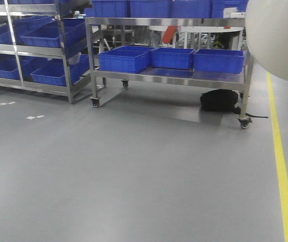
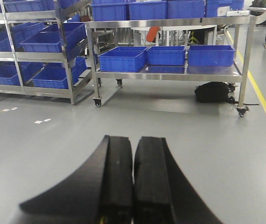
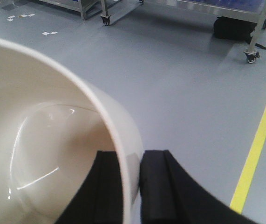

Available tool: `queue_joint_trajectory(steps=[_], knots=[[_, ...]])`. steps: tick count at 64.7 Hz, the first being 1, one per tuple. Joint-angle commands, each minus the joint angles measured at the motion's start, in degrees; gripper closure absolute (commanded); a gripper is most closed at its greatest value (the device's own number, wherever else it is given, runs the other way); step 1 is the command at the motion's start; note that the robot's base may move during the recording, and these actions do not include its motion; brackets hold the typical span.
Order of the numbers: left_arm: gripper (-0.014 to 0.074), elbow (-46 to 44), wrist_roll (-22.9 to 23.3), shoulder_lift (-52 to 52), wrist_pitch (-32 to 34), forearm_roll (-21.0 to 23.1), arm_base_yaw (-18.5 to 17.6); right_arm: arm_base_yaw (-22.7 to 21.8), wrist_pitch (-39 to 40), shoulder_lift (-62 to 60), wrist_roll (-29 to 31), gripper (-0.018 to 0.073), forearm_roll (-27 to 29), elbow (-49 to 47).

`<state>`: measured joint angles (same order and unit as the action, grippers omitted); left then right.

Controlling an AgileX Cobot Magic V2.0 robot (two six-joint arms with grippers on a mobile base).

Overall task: Move white bin to right shelf second layer
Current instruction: 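Drive along the shelf racks holding the bin in the right gripper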

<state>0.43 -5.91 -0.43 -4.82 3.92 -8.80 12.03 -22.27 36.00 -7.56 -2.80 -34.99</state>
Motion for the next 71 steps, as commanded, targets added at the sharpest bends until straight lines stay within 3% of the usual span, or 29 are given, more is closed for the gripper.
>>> queue_joint_trajectory(steps=[1, 71], knots=[[0.0512, 2.1, 0.2, -0.8, 4.8, 0.3, -0.4, -0.3, 5.7, 0.0, 0.2, 0.0503, -0.1, -1.8], [0.0512, 2.1, 0.2, -0.8, 4.8, 0.3, -0.4, -0.3, 5.7, 0.0, 0.2, 0.0503, -0.1, -1.8]])
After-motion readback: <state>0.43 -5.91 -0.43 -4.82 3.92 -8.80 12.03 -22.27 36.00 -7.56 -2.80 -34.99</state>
